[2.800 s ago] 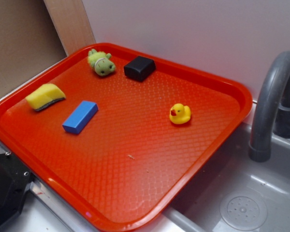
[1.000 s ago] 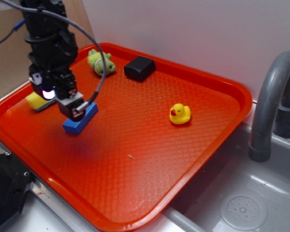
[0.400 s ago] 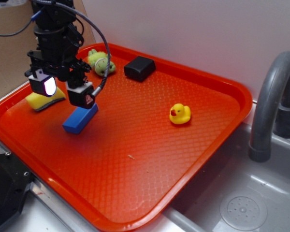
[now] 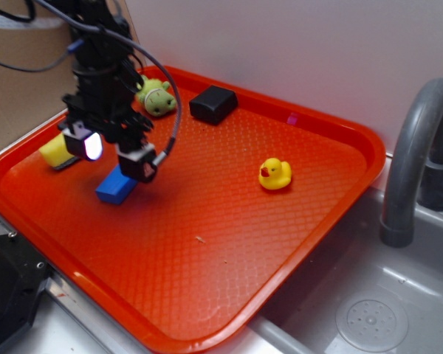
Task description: Grab the blue block.
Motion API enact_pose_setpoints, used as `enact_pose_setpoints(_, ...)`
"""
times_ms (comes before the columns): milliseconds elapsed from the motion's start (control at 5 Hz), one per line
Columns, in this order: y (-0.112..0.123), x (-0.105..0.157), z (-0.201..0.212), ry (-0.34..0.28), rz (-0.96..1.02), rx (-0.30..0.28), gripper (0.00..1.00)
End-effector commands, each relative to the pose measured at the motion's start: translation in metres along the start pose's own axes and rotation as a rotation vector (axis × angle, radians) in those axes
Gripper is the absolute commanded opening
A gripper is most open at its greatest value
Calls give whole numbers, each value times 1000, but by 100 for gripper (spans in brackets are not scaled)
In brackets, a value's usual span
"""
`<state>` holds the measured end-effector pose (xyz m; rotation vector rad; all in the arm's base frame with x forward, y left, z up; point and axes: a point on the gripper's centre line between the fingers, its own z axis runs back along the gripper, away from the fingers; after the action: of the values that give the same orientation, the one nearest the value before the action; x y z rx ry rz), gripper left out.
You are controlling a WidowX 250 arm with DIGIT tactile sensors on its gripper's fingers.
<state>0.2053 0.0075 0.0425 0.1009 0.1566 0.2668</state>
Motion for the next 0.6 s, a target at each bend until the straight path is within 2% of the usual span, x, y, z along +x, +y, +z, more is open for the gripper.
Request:
enact_pose_setpoints(0, 3, 6, -17, -51, -29, -6, 100)
enact_pose_setpoints(200, -4, -4, -22, -47, -26, 13, 0)
enact_pose_setpoints(400, -9, -13, -22, -36, -24, 41, 0)
